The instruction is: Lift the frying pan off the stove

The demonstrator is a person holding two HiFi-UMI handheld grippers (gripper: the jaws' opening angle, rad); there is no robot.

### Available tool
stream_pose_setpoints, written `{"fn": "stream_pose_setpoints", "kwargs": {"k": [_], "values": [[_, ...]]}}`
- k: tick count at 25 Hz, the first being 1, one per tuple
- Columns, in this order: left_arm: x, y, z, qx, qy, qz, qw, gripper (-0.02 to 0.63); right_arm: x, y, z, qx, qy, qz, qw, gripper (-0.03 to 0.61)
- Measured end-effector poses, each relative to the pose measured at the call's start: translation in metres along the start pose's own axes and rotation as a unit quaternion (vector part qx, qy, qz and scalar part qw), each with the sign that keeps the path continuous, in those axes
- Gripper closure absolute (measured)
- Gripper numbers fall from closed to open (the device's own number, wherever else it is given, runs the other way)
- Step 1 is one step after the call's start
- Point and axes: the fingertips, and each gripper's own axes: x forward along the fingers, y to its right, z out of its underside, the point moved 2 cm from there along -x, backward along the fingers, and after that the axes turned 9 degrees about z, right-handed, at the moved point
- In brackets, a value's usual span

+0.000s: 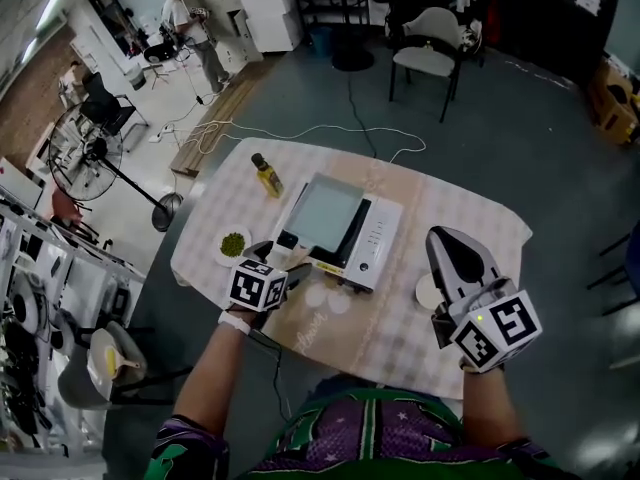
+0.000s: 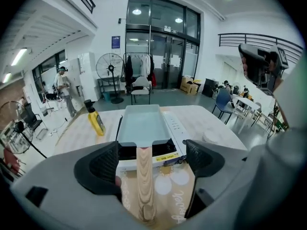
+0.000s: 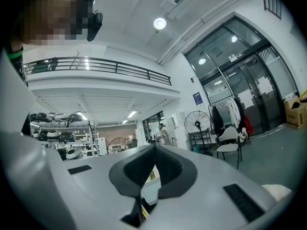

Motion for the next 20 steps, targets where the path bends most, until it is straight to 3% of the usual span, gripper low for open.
{"fn": "stream_pose_setpoints", "kwargs": {"k": [7,20], "values": [[0.047,-0.018,0.020,-0.038,-0.070,0.016,0.9967,0.170,0.007,0.017,0.007,0.006,-0.013,0.001,1.000,0.572],[0.093,-0.033,0.039,-0.051,-0.172,0.021,0.9835,0.170,0.009,0.040,0.012,0.014,-0.021,0.017,1.000,0.572]]}}
